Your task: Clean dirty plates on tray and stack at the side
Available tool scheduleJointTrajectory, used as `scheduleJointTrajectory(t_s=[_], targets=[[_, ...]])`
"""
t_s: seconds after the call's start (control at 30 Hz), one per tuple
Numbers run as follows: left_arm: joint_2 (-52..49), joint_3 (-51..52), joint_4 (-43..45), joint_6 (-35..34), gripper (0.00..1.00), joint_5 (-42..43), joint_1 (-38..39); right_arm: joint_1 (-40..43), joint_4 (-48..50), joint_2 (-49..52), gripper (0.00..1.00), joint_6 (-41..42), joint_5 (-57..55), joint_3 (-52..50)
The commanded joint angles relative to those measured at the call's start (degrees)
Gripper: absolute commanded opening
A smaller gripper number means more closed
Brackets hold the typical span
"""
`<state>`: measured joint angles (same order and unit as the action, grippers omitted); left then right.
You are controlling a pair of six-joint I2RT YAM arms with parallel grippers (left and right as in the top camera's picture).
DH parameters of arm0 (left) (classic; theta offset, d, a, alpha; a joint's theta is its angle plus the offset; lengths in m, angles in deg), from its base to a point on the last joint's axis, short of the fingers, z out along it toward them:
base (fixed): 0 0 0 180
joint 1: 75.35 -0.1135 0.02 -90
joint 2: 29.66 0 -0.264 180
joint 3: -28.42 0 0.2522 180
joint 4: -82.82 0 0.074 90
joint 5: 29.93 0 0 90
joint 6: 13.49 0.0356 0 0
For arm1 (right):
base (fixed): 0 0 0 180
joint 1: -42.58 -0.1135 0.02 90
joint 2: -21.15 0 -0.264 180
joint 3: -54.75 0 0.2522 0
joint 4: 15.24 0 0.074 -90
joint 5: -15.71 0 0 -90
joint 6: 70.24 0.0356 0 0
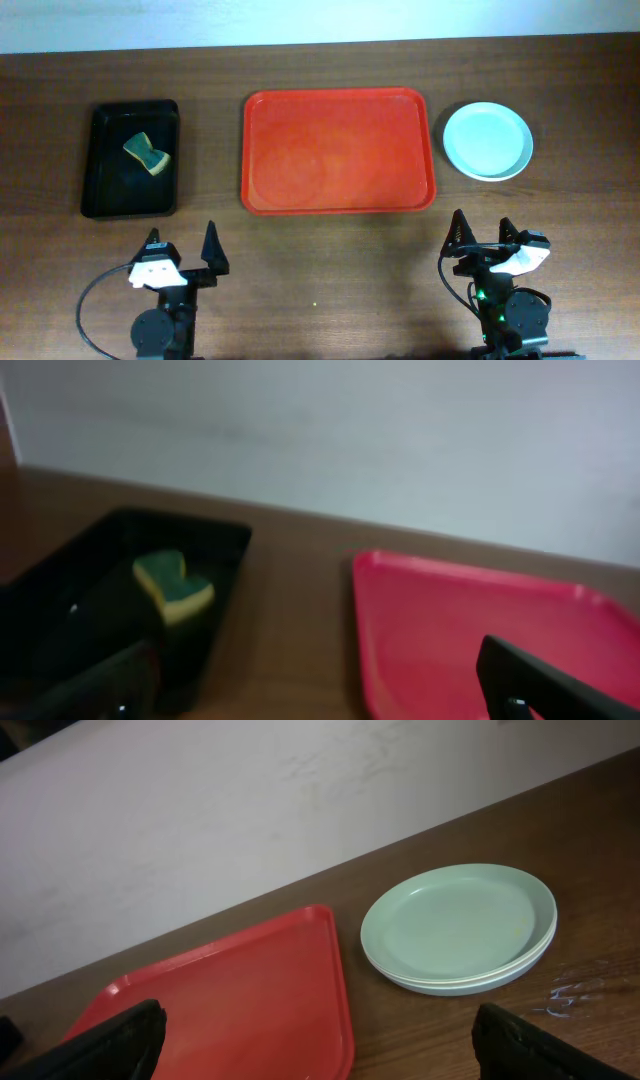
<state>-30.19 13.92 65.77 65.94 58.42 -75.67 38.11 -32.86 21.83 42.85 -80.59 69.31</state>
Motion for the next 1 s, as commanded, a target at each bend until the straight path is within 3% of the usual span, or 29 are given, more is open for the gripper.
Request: scheduleJointTrajectory(t_s=[0.0, 0.5, 0.53, 0.57, 0.6, 0.67, 0.77, 0.97], targets=[[0.26, 0.22, -1.46, -0.07, 0.99, -0.98, 0.28, 0.42, -0.24, -0.48, 0.99, -0.57, -0.13, -0.48], [0.24, 0.22, -1.36, -0.07, 1.00, -1.01, 0.28, 0.42, -0.24, -0.48, 0.99, -0.59, -0.13, -0.48], [0.24, 0.22, -1.03, -0.07, 0.99, -3.76, 0.28, 0.42, -0.24, -0.48, 0.99, -0.59, -0.13, -0.48], [0.24, 0.22, -0.39, -0.07, 0.91, -9.16, 0.28, 0.42, -0.22, -0.48, 0.99, -0.59, -0.13, -0.48], [0.24, 0.22, -0.39, -0.07, 0.99, -9.77, 0.28, 0.42, -0.24, -0.48, 0.99, -0.57, -0.13, -0.48], [0.24, 0.22, -0.46, 0.44, 0.99, -9.64, 1.14, 0.42, -0.22, -0.48, 0.99, -0.59, -0.13, -0.48], [0.24, 0.20, -1.33, 15.43, 0.99, -2.64, 2.32, 0.42, -0.22, -0.48, 0.99, -0.59, -0.13, -0.48], [0.24, 0.20, -1.29, 15.39, 0.99, -2.19, 2.29, 0.42, -0.22, -0.48, 0.99, -0.57, -0.13, -0.48]])
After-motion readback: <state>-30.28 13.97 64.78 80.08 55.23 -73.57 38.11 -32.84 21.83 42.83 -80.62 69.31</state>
